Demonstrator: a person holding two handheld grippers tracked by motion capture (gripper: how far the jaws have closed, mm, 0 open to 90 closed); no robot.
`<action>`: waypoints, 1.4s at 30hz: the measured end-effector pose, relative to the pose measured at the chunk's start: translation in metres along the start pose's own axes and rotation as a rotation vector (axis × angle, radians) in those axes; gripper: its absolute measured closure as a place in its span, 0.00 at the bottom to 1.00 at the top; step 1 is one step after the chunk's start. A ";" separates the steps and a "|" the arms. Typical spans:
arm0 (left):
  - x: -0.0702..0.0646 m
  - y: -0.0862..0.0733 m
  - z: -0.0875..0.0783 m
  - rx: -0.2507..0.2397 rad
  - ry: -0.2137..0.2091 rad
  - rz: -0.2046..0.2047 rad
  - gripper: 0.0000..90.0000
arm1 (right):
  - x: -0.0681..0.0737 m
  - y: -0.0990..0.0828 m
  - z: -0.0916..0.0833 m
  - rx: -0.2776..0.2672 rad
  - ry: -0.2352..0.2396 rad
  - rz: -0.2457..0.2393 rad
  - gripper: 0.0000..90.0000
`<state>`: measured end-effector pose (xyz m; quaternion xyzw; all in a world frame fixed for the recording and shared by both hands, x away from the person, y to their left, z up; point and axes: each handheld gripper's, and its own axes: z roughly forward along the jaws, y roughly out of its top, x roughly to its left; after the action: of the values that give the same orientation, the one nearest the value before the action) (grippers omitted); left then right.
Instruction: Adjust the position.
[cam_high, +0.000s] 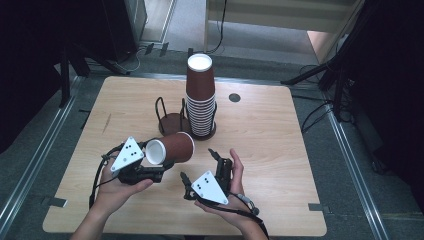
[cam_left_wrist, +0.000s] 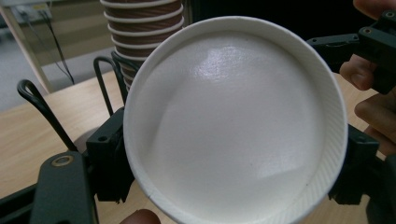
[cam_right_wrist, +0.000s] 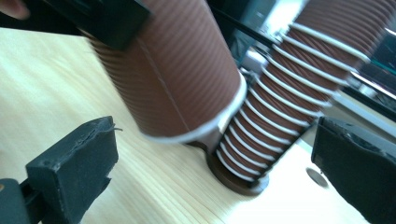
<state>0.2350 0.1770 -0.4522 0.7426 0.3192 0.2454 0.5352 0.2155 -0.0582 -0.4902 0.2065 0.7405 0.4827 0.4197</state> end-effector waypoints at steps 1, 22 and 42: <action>0.000 0.000 0.000 0.000 0.009 0.004 0.23 | -0.001 -0.001 0.001 0.007 -0.010 0.015 0.00; 0.009 -0.002 -0.007 -0.141 0.034 -0.071 0.23 | -0.004 -0.004 0.002 0.008 -0.002 0.094 0.15; 0.007 -0.011 0.001 -0.212 0.026 -0.094 0.23 | -0.012 -0.009 0.008 0.052 -0.014 0.170 0.15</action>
<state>0.2387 0.1839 -0.4630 0.6627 0.3331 0.2620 0.6174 0.2302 -0.0664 -0.4944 0.2828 0.7296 0.4956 0.3770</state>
